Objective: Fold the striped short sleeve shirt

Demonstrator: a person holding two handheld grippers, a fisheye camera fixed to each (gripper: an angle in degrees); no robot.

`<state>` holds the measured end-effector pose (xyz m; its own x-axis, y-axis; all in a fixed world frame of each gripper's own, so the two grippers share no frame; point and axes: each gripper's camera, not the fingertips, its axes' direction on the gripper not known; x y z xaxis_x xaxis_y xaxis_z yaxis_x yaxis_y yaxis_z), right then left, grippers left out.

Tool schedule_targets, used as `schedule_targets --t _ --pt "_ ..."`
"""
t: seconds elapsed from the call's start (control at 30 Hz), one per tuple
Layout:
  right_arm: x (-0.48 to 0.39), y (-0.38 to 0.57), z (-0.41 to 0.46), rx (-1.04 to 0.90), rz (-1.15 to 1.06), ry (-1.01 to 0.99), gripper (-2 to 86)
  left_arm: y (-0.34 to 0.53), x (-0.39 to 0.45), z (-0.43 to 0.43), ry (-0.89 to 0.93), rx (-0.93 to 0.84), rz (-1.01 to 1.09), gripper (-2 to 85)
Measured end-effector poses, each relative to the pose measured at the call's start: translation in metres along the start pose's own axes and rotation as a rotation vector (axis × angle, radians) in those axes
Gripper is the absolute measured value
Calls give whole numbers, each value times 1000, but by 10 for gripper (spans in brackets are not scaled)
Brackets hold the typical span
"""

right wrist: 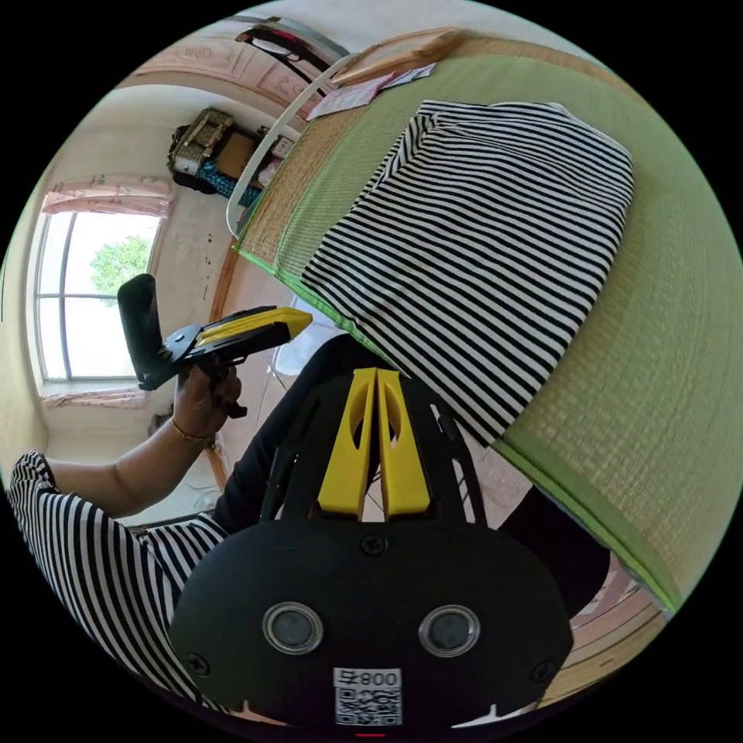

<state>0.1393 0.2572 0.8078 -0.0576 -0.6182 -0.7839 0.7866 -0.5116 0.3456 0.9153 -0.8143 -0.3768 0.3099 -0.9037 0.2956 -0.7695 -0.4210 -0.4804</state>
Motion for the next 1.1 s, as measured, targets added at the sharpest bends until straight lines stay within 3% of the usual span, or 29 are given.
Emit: schedule_targets --t 0.17,0.5,0.77,1.1 --pt "67 76 -15 88 179 -44 1 -15 52 2 54 -45 74 3" --pt "143 141 -20 210 327 -135 7 -80 200 27 108 -128 341 29" --pt "195 174 2 245 362 -330 33 -95 290 63 -27 -265 501 51" --pt "233 191 25 251 376 -423 60 -91 353 72 -135 -257 540 21"
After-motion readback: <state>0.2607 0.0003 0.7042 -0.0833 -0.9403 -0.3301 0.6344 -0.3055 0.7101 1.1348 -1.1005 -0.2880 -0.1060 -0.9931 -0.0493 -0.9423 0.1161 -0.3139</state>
